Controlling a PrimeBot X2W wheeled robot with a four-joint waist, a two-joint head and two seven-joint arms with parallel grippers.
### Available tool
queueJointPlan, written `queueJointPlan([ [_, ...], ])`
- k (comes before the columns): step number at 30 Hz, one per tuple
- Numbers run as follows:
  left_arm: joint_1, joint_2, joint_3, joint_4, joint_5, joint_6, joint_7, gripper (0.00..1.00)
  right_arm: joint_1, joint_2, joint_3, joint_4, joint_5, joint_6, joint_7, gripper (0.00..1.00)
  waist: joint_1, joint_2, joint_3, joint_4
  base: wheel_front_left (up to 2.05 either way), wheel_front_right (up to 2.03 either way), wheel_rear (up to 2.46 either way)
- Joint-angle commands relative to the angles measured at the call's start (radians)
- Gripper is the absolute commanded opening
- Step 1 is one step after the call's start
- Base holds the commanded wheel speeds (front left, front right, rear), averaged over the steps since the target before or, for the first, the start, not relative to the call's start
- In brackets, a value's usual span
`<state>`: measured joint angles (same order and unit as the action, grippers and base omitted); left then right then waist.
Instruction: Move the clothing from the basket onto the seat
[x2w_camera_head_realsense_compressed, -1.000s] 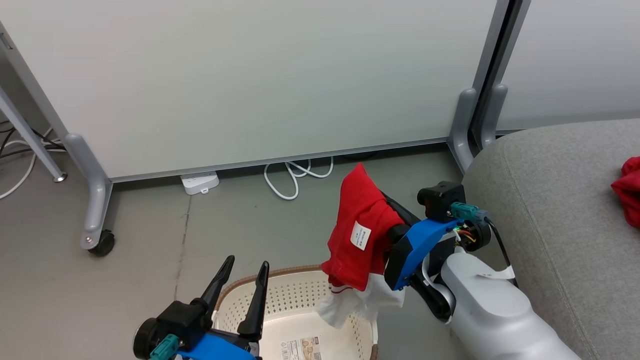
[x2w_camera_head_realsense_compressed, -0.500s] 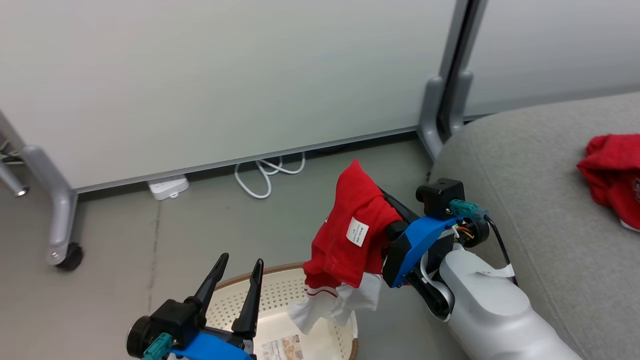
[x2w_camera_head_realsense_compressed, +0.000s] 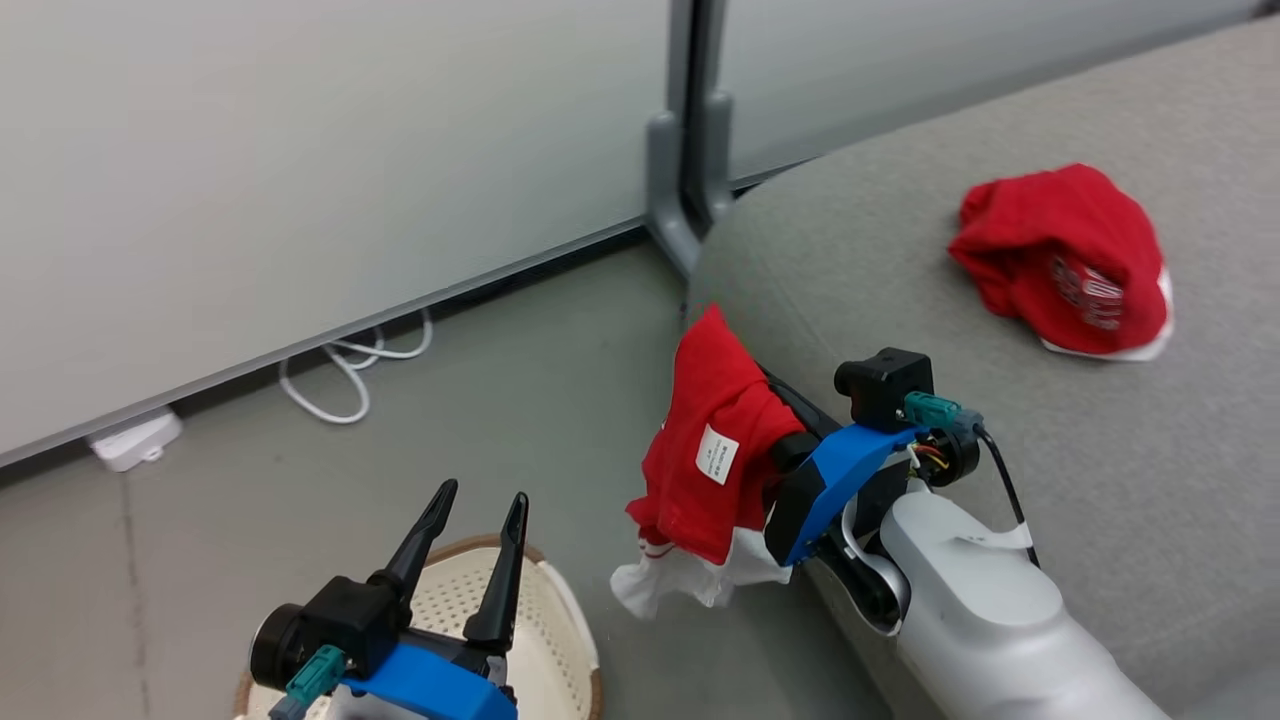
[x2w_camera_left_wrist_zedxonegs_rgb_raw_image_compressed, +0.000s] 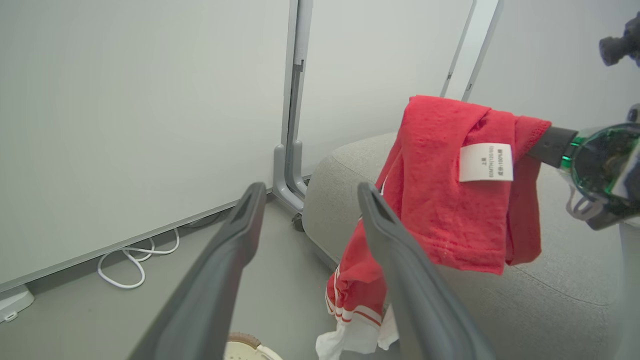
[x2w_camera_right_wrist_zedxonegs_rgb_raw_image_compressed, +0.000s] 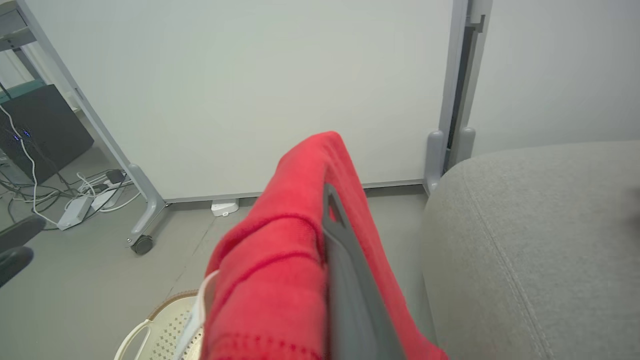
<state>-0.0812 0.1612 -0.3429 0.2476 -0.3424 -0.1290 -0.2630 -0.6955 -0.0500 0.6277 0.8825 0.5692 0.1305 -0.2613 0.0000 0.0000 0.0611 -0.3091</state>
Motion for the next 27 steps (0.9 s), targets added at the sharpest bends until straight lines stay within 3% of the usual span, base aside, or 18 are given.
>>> queueJointPlan([
  [1,-0.012,0.006,-0.001,-0.005,0.003,-0.002,-0.003,1.00,-0.005,-0.001,-0.004,-0.006,-0.009,0.000,-0.005,0.00,0.0000,0.0000,0.019,-0.068,0.00,0.00,0.00],
  [15,-0.029,0.013,-0.005,-0.003,0.004,-0.002,-0.003,1.00,0.009,-0.001,-0.031,-0.023,-0.014,0.000,-0.005,0.00,0.0000,0.0000,0.044,-0.198,0.00,0.00,0.00],
  [27,-0.050,0.019,-0.013,0.001,0.007,-0.002,-0.003,1.00,-0.026,-0.001,-0.080,-0.007,-0.018,0.000,-0.005,0.00,0.0000,0.0000,0.065,-0.186,0.00,0.00,0.00],
])
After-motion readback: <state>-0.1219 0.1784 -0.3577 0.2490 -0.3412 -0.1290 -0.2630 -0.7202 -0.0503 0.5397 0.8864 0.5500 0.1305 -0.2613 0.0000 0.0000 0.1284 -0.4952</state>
